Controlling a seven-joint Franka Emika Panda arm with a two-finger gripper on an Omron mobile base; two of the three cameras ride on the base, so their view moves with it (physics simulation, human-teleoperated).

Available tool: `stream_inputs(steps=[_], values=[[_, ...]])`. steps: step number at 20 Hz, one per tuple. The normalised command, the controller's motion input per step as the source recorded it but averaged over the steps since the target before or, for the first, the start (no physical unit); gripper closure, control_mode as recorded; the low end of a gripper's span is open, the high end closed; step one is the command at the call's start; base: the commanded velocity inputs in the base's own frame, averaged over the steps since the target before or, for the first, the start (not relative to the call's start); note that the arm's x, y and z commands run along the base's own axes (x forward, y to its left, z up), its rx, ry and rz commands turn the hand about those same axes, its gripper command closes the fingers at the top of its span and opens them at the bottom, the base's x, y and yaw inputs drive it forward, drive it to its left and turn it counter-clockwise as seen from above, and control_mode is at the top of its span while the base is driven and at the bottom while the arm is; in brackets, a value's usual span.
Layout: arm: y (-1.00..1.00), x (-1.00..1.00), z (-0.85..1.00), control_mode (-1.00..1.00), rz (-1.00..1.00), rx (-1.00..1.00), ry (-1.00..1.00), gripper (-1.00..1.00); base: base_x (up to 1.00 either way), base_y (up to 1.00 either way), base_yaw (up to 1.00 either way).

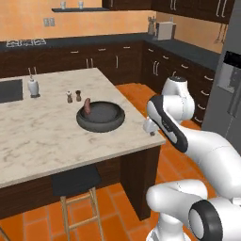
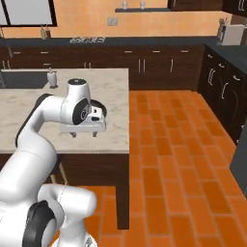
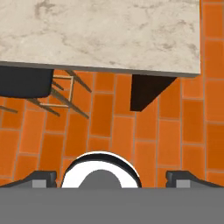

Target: Place one bun and one sausage from the bowl on each plate.

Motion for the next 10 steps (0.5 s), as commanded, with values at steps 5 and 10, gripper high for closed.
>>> stream_inputs(steps=[5,10], values=[[0.00,0.00,0.00,1.00,0.00,0.00,0.00,-1.00,0.52,0.00,0.21],[0.00,0.00,0.00,1.00,0.00,0.00,0.00,-1.00,0.89,-0.11,0.13]])
